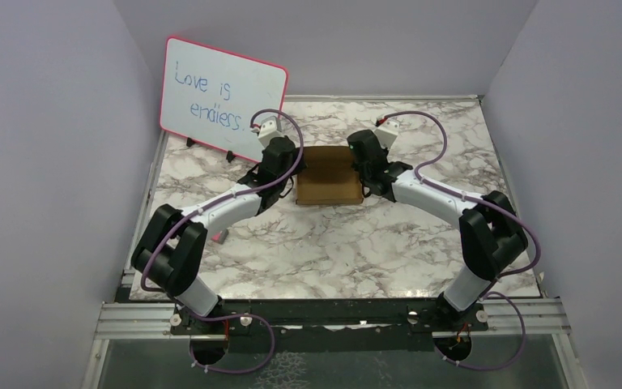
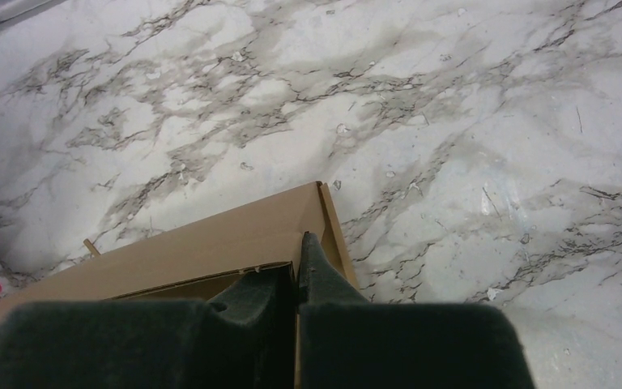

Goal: Fold the paper box

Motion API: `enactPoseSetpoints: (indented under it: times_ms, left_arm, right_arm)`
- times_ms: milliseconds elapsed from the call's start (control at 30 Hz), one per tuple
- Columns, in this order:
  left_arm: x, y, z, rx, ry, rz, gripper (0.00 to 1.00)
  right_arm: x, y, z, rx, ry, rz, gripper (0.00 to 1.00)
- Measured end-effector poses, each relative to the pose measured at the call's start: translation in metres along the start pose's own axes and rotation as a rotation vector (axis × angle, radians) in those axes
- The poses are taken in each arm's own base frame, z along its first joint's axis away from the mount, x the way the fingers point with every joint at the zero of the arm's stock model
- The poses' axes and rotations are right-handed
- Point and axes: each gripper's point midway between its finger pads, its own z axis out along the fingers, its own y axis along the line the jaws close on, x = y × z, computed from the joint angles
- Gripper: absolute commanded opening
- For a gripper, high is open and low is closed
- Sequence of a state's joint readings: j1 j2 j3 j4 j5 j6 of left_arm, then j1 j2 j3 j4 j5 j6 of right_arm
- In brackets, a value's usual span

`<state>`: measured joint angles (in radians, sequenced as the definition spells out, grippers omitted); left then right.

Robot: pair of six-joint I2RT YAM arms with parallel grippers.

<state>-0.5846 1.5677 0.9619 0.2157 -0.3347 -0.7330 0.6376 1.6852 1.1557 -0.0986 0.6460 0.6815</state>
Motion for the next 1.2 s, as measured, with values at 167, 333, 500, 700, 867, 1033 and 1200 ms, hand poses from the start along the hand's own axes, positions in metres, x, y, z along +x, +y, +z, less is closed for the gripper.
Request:
enactPoseSetpoints:
  times_ms: [167,333,500,700,867,1033,1200]
  left_arm:
    - [0.001,0.001,0.005,-0.002,-0.006,-0.027,0.18]
    - [-0.002,-0.001,0.01,-0.001,-0.012,-0.041,0.19]
    - [-0.002,-0.003,0.012,0.007,-0.011,-0.078,0.2]
    - [-0.001,-0.002,0.022,0.007,-0.01,-0.119,0.21]
    - [-0.002,-0.003,0.024,0.011,-0.014,-0.132,0.23]
    - [0.004,0.001,0.024,0.014,-0.008,-0.132,0.23]
    - [0.018,0.007,0.022,0.024,0.019,-0.127,0.24]
  right_arm:
    - [0.001,0.0,0.0,-0.001,0.003,-0.002,0.05]
    - [-0.001,0.0,0.001,0.007,0.015,-0.009,0.05]
    - [0.0,0.0,0.001,0.005,0.02,-0.01,0.06]
    - [-0.002,0.001,0.005,0.01,0.032,-0.015,0.06]
    - [-0.001,0.001,0.004,0.014,0.037,-0.019,0.06]
    - [0.001,0.0,0.005,0.013,0.04,-0.023,0.06]
    - [0.006,-0.002,0.006,0.012,0.041,-0.029,0.06]
